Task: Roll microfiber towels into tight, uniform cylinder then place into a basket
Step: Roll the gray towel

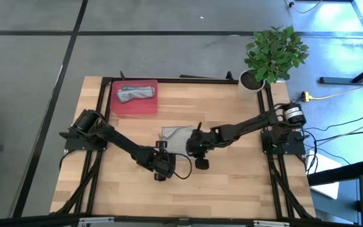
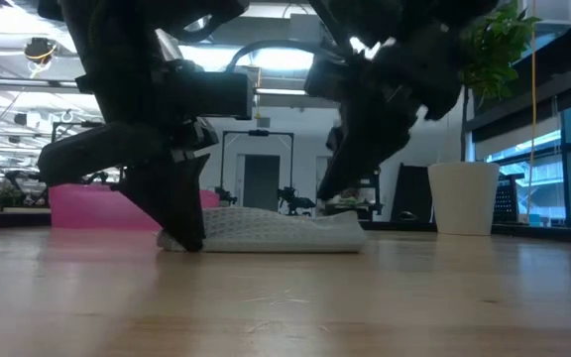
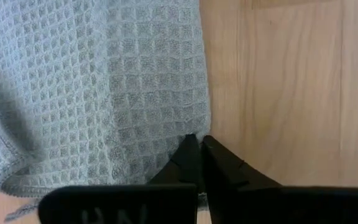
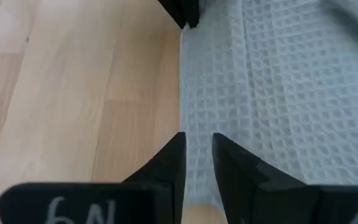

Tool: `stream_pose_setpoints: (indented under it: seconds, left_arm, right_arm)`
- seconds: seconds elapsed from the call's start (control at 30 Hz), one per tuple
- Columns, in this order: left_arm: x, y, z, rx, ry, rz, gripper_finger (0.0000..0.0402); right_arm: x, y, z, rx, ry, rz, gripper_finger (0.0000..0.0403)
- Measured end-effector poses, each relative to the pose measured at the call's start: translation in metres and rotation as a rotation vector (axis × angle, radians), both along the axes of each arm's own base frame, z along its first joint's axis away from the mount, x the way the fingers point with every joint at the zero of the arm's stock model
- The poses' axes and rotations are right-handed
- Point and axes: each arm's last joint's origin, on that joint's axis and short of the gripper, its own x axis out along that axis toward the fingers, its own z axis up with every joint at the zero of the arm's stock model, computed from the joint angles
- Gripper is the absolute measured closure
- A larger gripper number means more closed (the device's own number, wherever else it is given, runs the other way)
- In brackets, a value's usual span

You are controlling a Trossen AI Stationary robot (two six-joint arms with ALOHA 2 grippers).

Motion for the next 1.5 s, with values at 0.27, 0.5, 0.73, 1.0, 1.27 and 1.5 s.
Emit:
stream_pose_setpoints:
  seconds: [0.27, 0.5, 0.73, 1.0, 1.27, 1.5]
  left_arm:
    - [0.000, 0.000, 0.000, -0.001, -0.002, 0.000, 0.0401]
    - [0.001, 0.000, 0.000, 0.002, -0.009, 0.000, 0.0401]
    - [0.001, 0.000, 0.000, -0.001, -0.017, 0.001, 0.0401]
    - [0.001, 0.000, 0.000, -0.002, -0.019, 0.001, 0.0401]
    - [0.001, 0.000, 0.000, -0.002, -0.019, 0.001, 0.0402]
    - [0.001, 0.000, 0.000, -0.002, -0.020, 0.002, 0.0401]
  right_arm:
    - [-0.013, 0.023, 0.011, -0.001, 0.036, 0.066, 0.0322]
    - [-0.012, 0.038, -0.012, -0.029, 0.088, 0.139, 0.0322]
    - [-0.010, 0.040, -0.016, -0.065, 0.068, 0.173, 0.0321]
    - [-0.008, 0.040, -0.014, -0.101, 0.030, 0.224, 0.0277]
    - [-0.008, 0.039, -0.012, -0.161, 0.006, 0.254, 0.0304]
    - [-0.008, 0.039, -0.013, -0.179, 0.012, 0.252, 0.0300]
